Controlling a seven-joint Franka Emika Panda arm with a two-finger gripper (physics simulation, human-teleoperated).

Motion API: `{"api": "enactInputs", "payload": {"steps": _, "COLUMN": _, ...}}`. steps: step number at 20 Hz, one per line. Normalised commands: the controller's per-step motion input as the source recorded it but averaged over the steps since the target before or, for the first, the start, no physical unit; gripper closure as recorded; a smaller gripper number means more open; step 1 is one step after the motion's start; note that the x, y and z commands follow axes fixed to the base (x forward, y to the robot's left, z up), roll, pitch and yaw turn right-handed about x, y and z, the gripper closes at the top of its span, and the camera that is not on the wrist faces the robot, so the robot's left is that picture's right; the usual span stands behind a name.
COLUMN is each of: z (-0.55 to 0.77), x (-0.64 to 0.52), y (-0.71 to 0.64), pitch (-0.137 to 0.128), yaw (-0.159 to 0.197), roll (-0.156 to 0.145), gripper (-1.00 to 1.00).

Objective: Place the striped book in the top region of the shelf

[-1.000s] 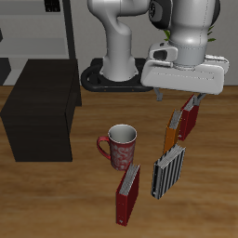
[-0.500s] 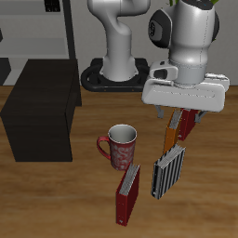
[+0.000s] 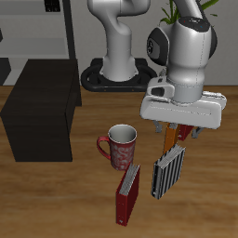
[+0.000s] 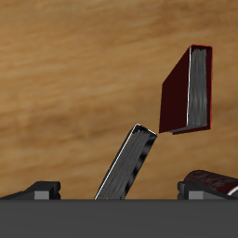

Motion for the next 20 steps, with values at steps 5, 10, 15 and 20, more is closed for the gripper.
{"api": "enactInputs", "payload": {"steps": 5, "z": -0.27, "x": 0.06, "y": 0.00, "pitch": 0.023, "yaw": -0.022, "roll": 0.004, "gripper": -1.00}}
{"api": "enactInputs", "payload": {"steps": 10, "z": -0.25, "x": 0.03, "y": -0.03, "pitch": 0.020, "yaw": -0.006, "roll": -0.005, "gripper": -1.00}}
{"api": "enactInputs", "payload": {"steps": 15, "z": -0.24, "x": 0.04, "y": -0.05, "pitch": 0.037, "yaw": -0.027, "roll": -0.011, "gripper": -1.00}}
{"api": "enactInputs", "payload": {"steps": 20, "z": -0.17, "x": 0.00, "y": 0.00, "pitch": 0.015, "yaw": -0.003, "roll": 0.001, "gripper": -1.00}}
